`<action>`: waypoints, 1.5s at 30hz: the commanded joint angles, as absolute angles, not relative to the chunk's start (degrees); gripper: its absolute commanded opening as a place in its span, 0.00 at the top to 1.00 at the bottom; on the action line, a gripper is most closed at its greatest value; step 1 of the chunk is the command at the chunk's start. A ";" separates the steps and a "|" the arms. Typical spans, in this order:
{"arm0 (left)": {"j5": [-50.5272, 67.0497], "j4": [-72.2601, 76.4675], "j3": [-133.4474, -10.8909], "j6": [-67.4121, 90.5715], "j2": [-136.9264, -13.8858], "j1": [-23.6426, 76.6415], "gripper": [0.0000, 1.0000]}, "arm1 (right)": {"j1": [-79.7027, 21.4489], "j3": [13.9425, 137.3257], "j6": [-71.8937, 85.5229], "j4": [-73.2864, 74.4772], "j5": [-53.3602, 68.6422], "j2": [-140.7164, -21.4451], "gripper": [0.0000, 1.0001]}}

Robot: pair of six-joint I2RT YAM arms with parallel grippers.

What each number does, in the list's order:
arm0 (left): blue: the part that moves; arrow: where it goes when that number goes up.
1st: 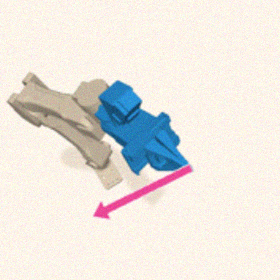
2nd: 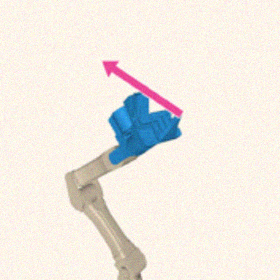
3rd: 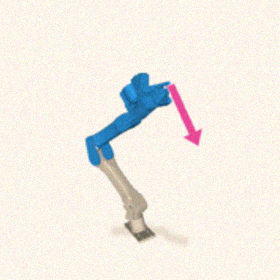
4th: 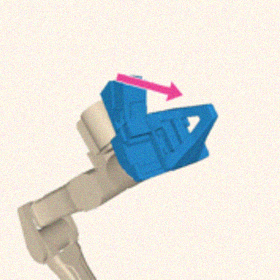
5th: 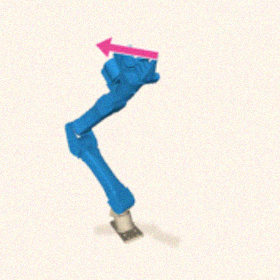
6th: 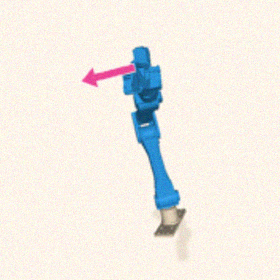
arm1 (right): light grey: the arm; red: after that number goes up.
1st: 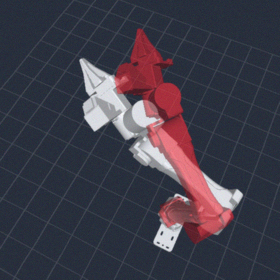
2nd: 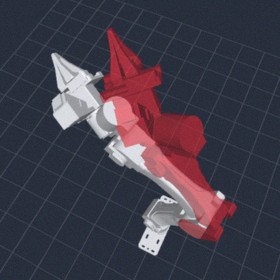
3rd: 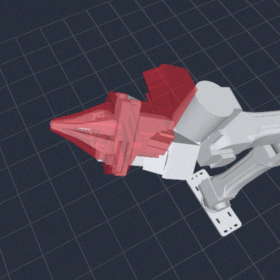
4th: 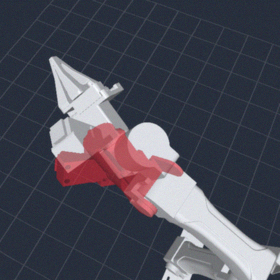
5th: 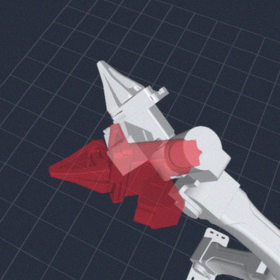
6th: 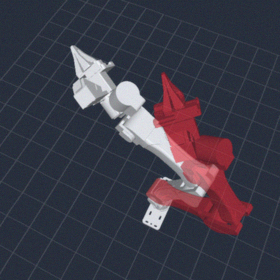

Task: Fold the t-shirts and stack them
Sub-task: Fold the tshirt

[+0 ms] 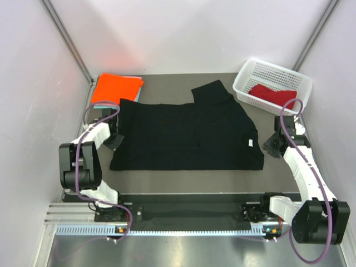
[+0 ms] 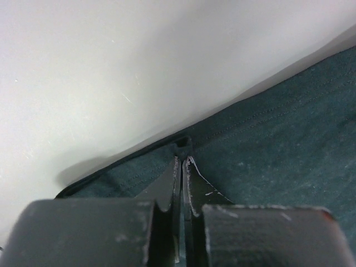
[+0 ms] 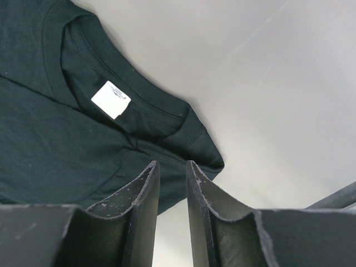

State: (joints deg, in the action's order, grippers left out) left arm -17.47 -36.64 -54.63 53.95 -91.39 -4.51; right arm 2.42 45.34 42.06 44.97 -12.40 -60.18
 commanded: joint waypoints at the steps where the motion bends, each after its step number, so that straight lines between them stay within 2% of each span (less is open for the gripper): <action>1: -19.24 -36.12 -56.69 54.31 -91.23 -4.31 1.00 | 2.37 45.70 41.92 43.15 -13.62 -59.85 0.73; 31: -22.50 -34.54 -60.03 54.32 -95.45 -3.34 1.00 | 2.37 42.89 41.84 40.25 -16.35 -63.11 0.74; 34: -23.11 -36.98 -61.78 53.97 -95.97 -3.43 0.91 | 2.37 42.98 41.92 40.52 -16.44 -63.19 0.74; 35: -23.64 -37.96 -62.48 54.14 -96.24 -3.43 0.82 | 2.37 43.07 41.66 40.78 -16.52 -63.11 0.74; 37: -24.78 -39.11 -63.80 52.83 -95.98 -3.43 0.74 | 2.37 44.46 41.05 41.57 -16.52 -63.02 0.74; 38: -25.48 -40.24 -65.46 52.39 -95.19 -3.43 0.67 | 2.37 45.26 39.22 42.09 -16.18 -62.93 0.73; 41: -26.28 -38.51 -69.06 47.83 -93.09 -3.34 0.67 | 2.20 50.17 33.59 41.57 -12.50 -63.10 0.73; 42: -25.15 -37.02 -69.86 42.42 -92.55 -3.43 0.70 | 2.02 53.06 29.48 41.14 -11.00 -63.28 0.72; 45: -16.38 -30.18 -72.94 34.66 -91.23 -3.43 0.72 | 1.67 57.29 23.21 36.84 -2.57 -63.10 0.69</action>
